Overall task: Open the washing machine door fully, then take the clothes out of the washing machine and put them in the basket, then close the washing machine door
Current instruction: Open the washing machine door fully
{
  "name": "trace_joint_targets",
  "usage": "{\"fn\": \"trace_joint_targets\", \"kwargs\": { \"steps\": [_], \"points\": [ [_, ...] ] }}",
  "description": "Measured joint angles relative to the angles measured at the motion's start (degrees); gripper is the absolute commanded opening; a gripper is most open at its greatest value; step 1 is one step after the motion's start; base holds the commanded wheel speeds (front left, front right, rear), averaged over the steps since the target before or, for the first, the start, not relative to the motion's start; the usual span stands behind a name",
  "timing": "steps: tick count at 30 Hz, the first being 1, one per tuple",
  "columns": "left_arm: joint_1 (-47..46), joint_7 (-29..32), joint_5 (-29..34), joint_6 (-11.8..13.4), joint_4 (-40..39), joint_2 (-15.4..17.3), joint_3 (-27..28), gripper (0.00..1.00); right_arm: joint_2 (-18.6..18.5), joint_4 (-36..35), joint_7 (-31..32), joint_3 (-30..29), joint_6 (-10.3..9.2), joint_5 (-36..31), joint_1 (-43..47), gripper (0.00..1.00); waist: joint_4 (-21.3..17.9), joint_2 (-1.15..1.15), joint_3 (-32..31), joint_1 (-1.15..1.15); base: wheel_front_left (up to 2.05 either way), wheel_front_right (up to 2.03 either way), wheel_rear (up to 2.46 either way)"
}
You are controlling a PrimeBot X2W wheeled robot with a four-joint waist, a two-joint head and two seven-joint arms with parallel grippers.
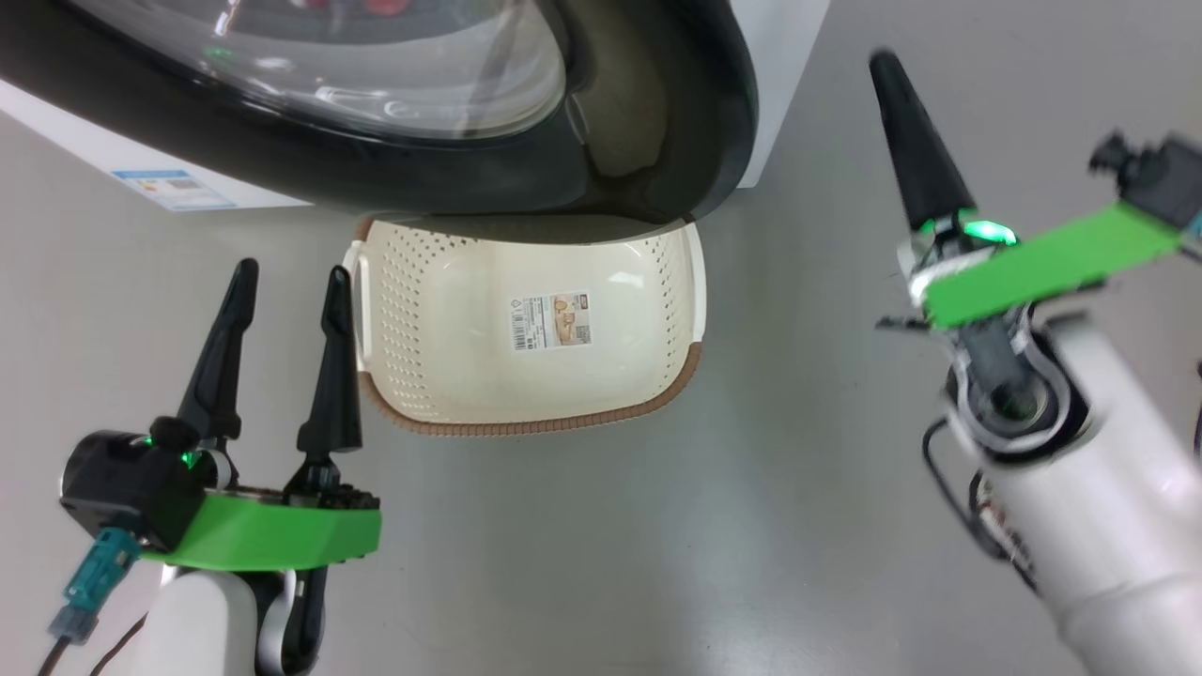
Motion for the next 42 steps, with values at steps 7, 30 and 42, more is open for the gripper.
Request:
{"fn": "trace_joint_targets", "kwargs": {
  "steps": [7,30,42],
  "points": [
    [0.0,0.0,-1.0,0.0,0.1,0.0,-0.2,1.00,-2.9,1.6,17.1,-0.5,0.00,22.2,-7.2,0.00,1.4,0.00,0.5,0.00,0.00,0.00,0.00],
    [-0.2,0.0,-1.6,0.1,1.2,0.0,-1.6,1.00,-3.7,11.5,54.5,-3.6,-0.01,31.7,-18.8,0.00,4.3,0.00,0.5,0.00,0.00,0.00,0.00],
    [0.1,0.0,-1.6,0.2,1.9,0.0,-1.7,1.00,-2.2,10.6,59.1,-3.4,-0.01,28.0,-13.9,0.00,5.5,0.00,-3.5,0.00,0.00,0.00,0.00]
  ]
}}
